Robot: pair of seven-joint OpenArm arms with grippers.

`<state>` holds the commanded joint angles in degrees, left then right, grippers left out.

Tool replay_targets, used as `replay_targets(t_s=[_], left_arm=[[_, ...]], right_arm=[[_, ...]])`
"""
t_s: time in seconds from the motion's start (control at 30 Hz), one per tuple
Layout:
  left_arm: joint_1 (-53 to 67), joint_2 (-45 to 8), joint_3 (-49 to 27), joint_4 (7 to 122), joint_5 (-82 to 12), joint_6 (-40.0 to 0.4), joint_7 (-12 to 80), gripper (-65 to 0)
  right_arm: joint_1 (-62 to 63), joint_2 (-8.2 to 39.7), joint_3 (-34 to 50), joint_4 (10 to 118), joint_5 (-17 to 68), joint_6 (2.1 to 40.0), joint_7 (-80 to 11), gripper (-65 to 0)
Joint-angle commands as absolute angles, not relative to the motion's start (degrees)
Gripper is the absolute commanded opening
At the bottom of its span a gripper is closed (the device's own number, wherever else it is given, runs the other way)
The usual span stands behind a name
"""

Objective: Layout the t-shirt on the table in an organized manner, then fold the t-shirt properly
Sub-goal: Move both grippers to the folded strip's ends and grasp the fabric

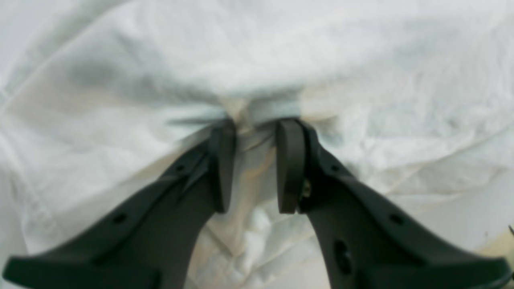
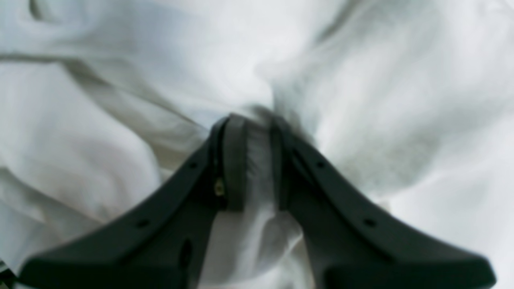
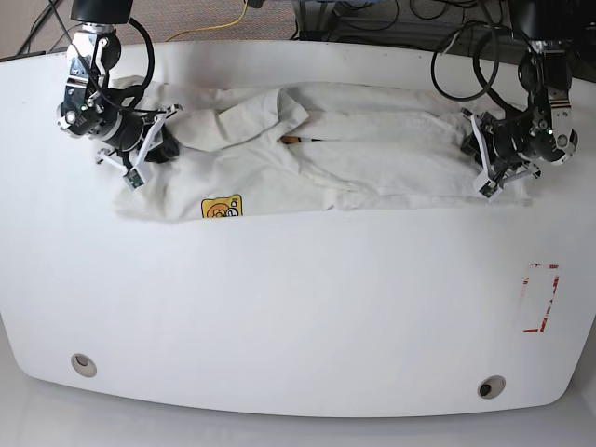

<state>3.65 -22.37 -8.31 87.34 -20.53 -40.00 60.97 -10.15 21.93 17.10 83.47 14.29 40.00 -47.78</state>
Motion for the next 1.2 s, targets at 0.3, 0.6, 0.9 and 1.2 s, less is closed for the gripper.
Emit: replay_targets(t_s=[0.3, 0.6, 0.9, 1.2], left_arm=[[-0.75, -21.05, -6.46, 89.01, -20.97, -40.00, 61.32, -49.0], [0.84, -20.97, -15.69, 100.09, -31.60, -40.00, 68.18, -31.1], [0.40, -21.05, -33.98, 96.84, -44.26, -40.00, 72.48, -24.7], [-0.66, -23.52, -38.37, 83.30, -46.20, -40.00, 72.75, -19.6]], right_arm=[[-8.40, 24.40, 17.10, 79.69, 14.29, 40.00, -45.32, -54.1], [-8.04, 23.96, 17.10, 79.69, 14.29, 40.00, -45.32, -54.1], [-7.69, 21.93, 17.10, 80.92, 13.85, 40.00, -45.49, -54.1], [-7.43, 21.58, 16.84, 81.10, 14.29, 40.00, -47.60, -54.1]])
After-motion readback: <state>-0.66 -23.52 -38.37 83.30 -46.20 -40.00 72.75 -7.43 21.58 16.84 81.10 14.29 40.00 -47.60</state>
